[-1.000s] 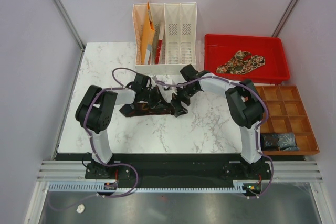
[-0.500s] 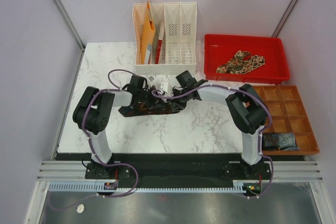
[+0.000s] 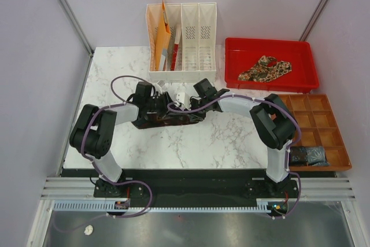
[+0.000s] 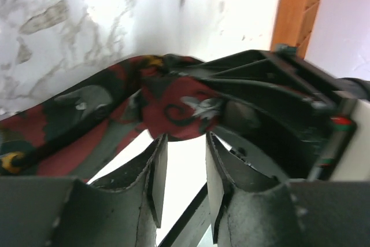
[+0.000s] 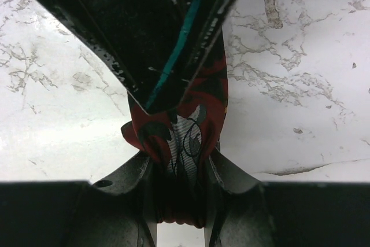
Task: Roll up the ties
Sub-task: Roll the tie at the center of the board.
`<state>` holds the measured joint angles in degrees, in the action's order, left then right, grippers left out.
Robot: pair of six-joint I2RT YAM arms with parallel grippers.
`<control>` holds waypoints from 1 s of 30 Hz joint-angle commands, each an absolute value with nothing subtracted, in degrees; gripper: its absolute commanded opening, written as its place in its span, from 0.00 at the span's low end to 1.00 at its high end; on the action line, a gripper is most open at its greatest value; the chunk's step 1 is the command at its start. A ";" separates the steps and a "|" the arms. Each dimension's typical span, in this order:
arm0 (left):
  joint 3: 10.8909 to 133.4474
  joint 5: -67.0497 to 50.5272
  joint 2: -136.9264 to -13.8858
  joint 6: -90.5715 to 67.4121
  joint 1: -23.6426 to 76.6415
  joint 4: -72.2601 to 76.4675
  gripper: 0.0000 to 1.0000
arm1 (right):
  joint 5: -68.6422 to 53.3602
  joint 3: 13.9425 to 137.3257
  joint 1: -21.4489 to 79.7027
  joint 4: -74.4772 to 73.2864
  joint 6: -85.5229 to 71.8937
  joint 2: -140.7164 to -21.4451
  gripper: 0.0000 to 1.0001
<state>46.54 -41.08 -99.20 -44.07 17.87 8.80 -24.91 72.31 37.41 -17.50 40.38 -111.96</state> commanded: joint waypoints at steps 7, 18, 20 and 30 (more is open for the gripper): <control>49.57 -42.63 -100.71 -49.12 22.14 11.51 0.47 | -23.47 70.93 38.06 -18.02 42.98 -109.69 0.02; 49.49 -39.46 -104.59 -49.40 22.94 9.85 0.29 | -23.91 70.84 38.14 -18.11 43.33 -108.99 0.05; 49.22 -38.68 -104.85 -49.22 22.68 8.88 0.21 | -23.99 70.93 38.14 -18.28 43.33 -108.98 0.09; 45.97 -35.25 -103.97 -43.17 19.51 -1.48 0.02 | -25.40 73.73 37.27 -21.00 42.72 -108.98 0.59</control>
<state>48.77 -41.10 -103.24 -48.49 21.50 8.93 -23.53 71.33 37.87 -18.26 43.27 -110.85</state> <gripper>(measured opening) 0.028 0.478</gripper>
